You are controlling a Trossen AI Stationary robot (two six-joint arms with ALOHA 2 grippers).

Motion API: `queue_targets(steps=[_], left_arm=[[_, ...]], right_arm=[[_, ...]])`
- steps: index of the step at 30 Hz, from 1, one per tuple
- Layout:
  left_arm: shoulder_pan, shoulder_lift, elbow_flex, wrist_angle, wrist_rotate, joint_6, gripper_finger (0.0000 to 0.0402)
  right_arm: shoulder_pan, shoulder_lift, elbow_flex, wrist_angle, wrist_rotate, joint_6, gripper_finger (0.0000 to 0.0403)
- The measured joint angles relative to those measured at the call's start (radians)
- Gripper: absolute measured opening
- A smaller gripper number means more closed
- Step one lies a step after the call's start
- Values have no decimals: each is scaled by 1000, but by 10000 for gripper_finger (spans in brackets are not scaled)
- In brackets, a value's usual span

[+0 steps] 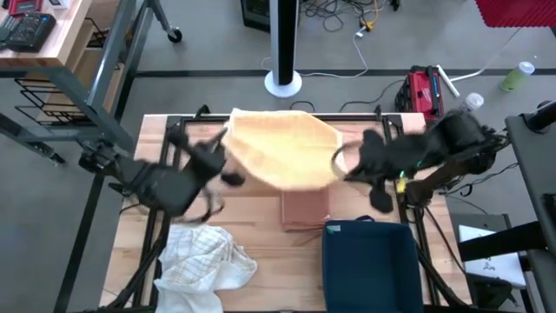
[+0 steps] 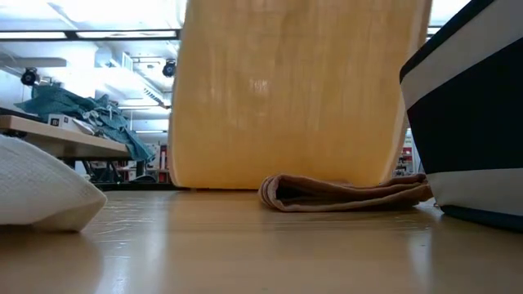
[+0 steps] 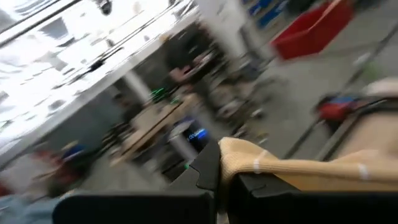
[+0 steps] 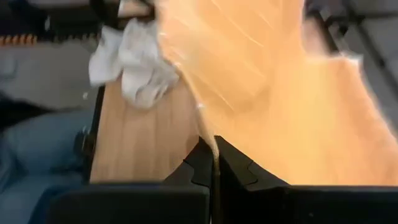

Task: Fold towel
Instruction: Fold the yellow towel

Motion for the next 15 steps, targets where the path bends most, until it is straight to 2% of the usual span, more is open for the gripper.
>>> queue_targets(steps=[6, 12, 15], left_arm=[[-228, 2, -112, 0, 1, -253, 0], [-348, 14, -264, 21, 2, -620, 0], [-371, 17, -344, 93, 2, -771, 0]], right_arm=[[140, -2, -181, 35, 29, 78, 0], [291, -2, -342, 152, 58, 150, 0], [361, -2, -402, 184, 176, 195, 0]])
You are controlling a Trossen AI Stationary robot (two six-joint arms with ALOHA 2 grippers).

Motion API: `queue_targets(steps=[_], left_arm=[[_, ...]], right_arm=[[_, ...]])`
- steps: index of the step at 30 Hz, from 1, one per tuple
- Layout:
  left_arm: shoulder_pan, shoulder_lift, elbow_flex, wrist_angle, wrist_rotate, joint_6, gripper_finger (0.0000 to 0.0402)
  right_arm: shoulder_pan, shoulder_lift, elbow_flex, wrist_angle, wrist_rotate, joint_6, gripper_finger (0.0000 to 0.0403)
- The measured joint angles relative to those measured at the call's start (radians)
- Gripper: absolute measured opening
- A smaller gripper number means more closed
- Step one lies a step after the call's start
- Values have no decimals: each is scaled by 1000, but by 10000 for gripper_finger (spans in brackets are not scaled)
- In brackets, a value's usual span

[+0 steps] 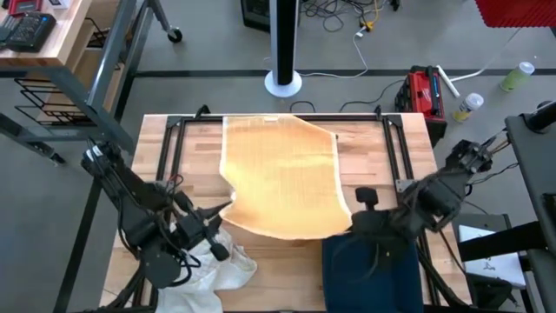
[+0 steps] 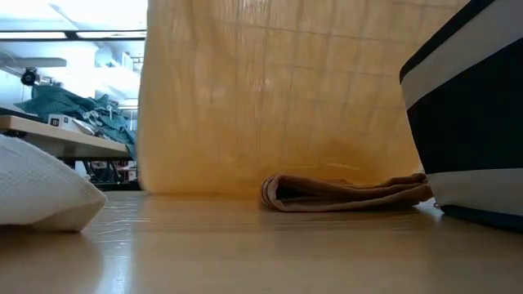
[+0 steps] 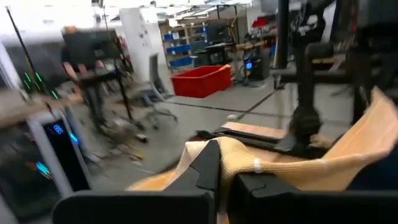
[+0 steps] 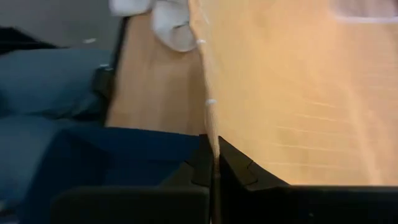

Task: Fold towel
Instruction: Fold the yellow towel

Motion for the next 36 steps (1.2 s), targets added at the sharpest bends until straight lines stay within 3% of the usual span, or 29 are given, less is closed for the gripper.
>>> queue_targets(steps=[7, 14, 19, 22, 28, 30, 33, 34, 36], left_arm=[[14, 1, -194, 272, 0, -58, 0], [65, -85, -297, 299, 6, -65, 0], [190, -190, -425, 299, 9, -73, 0], [315, -265, -523, 299, 75, -100, 0], [666, -389, -682, 224, 501, -231, 0], [791, -407, -706, 184, 645, -266, 0], [959, -417, -697, 89, 874, -264, 0], [1005, -417, -674, 12, 921, -256, 0], [1090, -407, -613, -187, 948, -249, 0]], right_arm=[[92, 0, -86, -102, 301, 143, 0], [59, 0, -108, -313, 522, 277, 0], [-27, -5, -116, -322, 565, 225, 0], [-109, -4, -117, -319, 565, 165, 0], [-353, -5, -159, -175, 518, -96, 0], [-455, -12, -209, -41, 387, -238, 0], [-619, -17, -327, 232, 46, -443, 0], [-667, -15, -365, 291, -14, -482, 0], [-758, -15, -428, 357, -17, -545, 0]])
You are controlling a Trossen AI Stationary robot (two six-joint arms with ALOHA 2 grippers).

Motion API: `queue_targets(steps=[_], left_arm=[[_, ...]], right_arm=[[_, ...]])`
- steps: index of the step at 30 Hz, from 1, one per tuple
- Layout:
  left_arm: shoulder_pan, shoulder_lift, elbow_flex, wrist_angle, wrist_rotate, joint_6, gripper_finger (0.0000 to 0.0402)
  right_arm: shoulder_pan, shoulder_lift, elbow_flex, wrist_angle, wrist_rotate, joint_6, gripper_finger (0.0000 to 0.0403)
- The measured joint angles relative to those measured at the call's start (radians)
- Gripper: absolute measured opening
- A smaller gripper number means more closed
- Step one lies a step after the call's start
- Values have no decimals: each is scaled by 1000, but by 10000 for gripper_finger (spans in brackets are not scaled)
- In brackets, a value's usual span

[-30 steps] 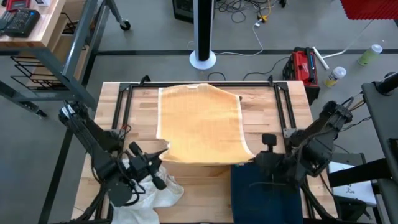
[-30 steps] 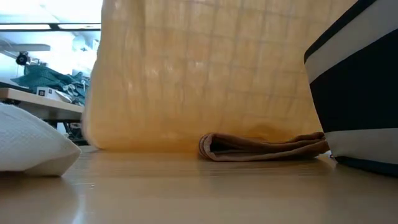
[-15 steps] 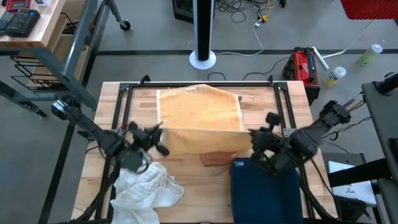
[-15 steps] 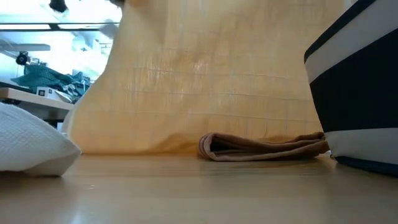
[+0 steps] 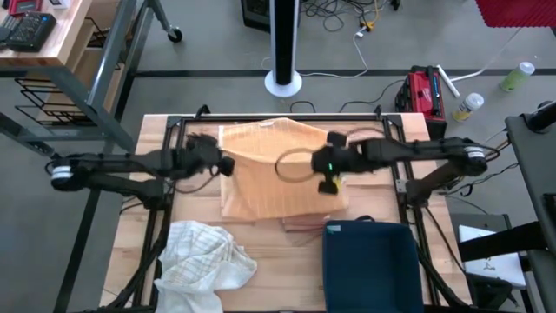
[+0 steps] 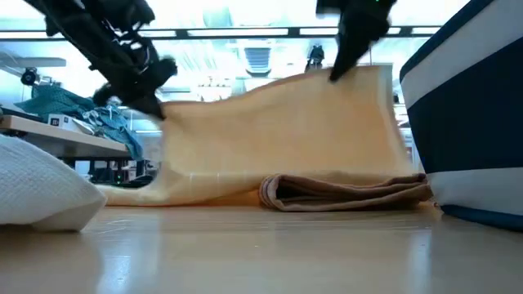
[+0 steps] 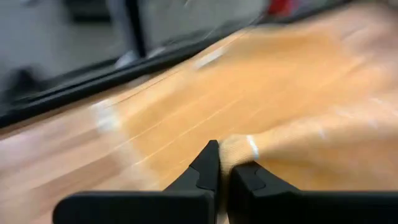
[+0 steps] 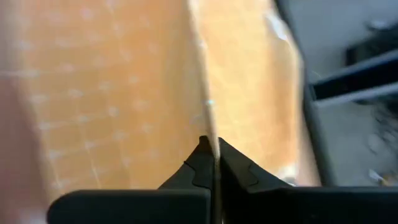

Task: Fold towel
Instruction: Fold the yellow towel

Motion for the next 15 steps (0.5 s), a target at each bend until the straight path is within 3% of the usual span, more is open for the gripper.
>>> queue_targets(steps=[4, 8, 15], left_arm=[[121, 59, 125, -209, 26, 101, 0], [187, 137, 194, -201, 0, 266, 0], [286, 384, 278, -166, -35, 364, 0]], right_arm=[[-189, -1, -56, 132, -45, -96, 0], [-336, 8, -61, 242, -210, -128, 0], [-461, 90, -6, 297, -239, -199, 0]])
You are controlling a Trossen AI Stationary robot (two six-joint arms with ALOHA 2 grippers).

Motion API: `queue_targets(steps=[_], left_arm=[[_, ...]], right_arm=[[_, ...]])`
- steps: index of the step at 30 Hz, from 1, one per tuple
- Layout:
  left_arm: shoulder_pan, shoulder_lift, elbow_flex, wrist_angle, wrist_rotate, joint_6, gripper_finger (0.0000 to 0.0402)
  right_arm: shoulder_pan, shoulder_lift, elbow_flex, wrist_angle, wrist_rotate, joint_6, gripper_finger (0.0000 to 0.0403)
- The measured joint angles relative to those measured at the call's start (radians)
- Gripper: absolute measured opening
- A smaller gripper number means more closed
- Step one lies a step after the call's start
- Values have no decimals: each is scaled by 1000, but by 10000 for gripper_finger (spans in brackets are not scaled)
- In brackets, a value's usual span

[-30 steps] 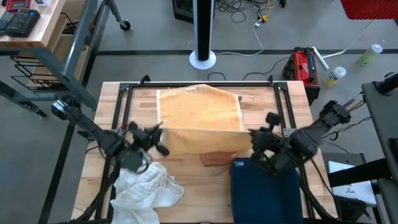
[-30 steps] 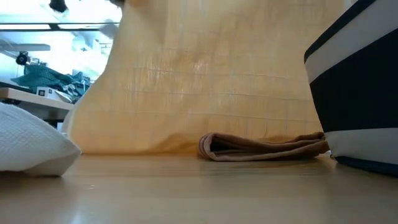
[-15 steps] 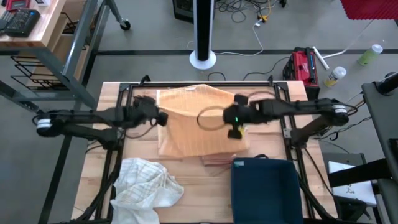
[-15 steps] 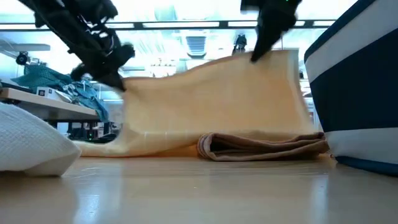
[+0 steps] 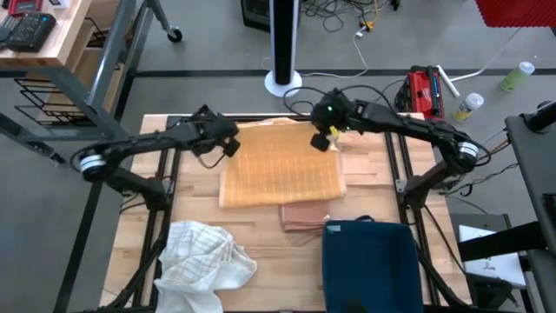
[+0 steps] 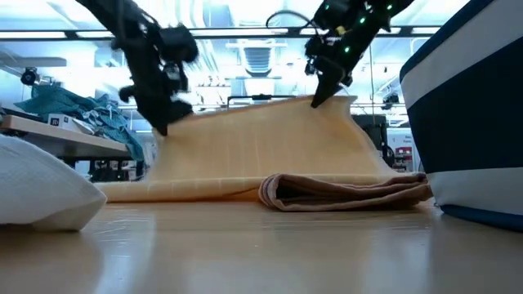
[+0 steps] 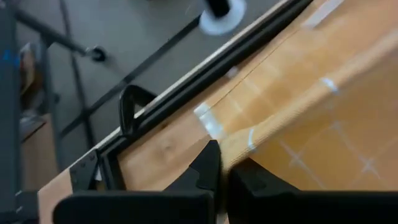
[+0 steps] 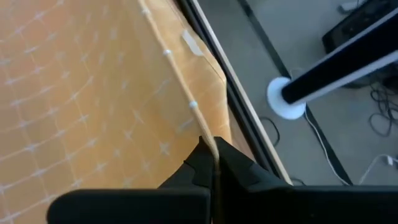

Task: Fold towel
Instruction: Fold the yellow towel

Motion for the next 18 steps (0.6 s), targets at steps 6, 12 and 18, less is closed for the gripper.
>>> queue_targets(steps=[6, 12, 18], left_arm=[[56, 199, 40, 31, -90, 46, 0], [85, 302, 77, 63, -128, 101, 0], [111, 340, 75, 125, -129, 136, 0]], right_arm=[[-18, 153, 80, -30, 28, -16, 0], [-19, 313, 185, -94, 186, -39, 0], [-17, 386, 279, -110, 211, -81, 0]])
